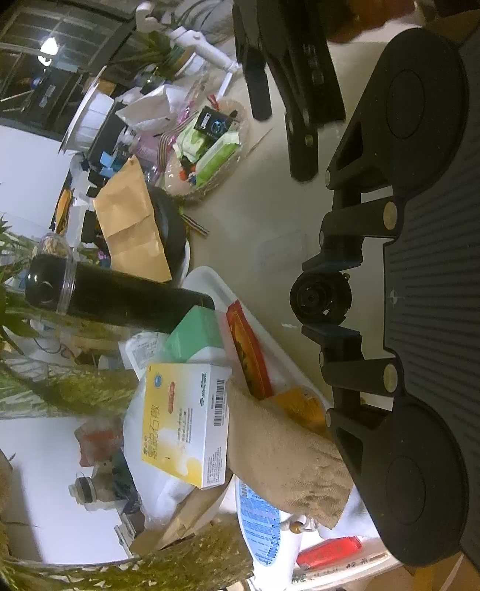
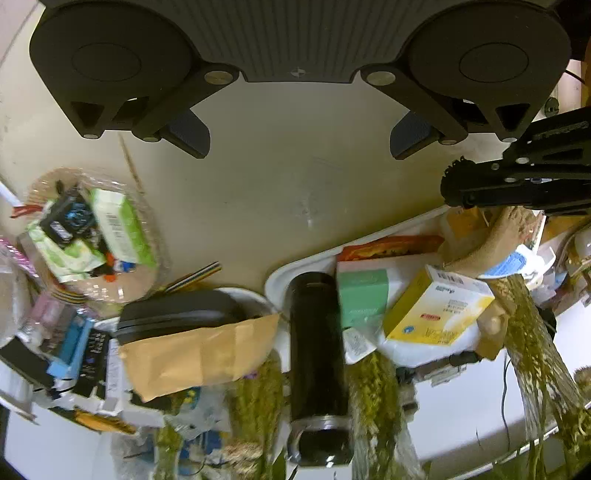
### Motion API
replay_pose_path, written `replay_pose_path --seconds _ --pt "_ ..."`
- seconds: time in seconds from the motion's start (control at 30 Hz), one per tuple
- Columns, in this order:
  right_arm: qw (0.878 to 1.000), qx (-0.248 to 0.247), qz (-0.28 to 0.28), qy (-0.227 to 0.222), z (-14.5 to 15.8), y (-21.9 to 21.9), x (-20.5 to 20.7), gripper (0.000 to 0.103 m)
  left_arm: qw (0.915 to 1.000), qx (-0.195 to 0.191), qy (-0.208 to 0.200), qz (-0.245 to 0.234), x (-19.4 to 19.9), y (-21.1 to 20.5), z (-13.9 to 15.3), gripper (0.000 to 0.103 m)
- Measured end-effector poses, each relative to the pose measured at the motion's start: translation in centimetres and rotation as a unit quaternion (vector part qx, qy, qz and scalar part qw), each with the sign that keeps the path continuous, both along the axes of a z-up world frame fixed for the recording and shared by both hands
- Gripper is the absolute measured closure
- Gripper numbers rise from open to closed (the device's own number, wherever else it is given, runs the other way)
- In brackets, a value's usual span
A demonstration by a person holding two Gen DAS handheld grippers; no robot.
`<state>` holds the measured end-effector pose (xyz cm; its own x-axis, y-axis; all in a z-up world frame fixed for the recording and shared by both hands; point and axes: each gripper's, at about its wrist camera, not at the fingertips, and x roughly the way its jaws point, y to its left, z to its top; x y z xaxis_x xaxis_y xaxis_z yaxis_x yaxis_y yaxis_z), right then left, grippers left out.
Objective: Organize rigid objects
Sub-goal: 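Grasp the clear plastic case with the right tool while the left tool holds the knob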
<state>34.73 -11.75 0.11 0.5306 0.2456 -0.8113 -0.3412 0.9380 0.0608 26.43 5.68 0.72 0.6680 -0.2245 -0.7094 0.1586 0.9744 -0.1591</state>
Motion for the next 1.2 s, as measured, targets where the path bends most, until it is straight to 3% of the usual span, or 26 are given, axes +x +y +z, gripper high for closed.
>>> replay_pose_path --seconds 0.23,0.77,0.93,1.0,1.2 --pt "1.000 -0.003 -0.001 0.019 -2.3 1.7 2.5 0.002 1.0000 0.001 0.000 -0.006 0.0 -0.1 0.2 0.075" --pt "0.999 -0.032 -0.034 0.020 -7.1 4.4 6.0 0.025 1.0000 0.000 0.007 -0.002 0.4 -0.2 0.1 0.075" --pt "0.998 -0.031 -0.044 0.012 -7.4 4.6 6.2 0.046 1.0000 0.002 0.009 -0.002 0.5 -0.3 -0.1 0.075" --pt "0.998 -0.032 -0.046 0.012 -7.2 4.6 6.2 0.068 1.0000 0.003 0.009 -0.003 0.5 -0.3 -0.1 0.075" --pt "0.998 -0.047 -0.043 0.016 -6.7 4.2 5.5 0.068 1.0000 0.004 0.005 -0.002 0.5 -0.4 0.0 0.075"
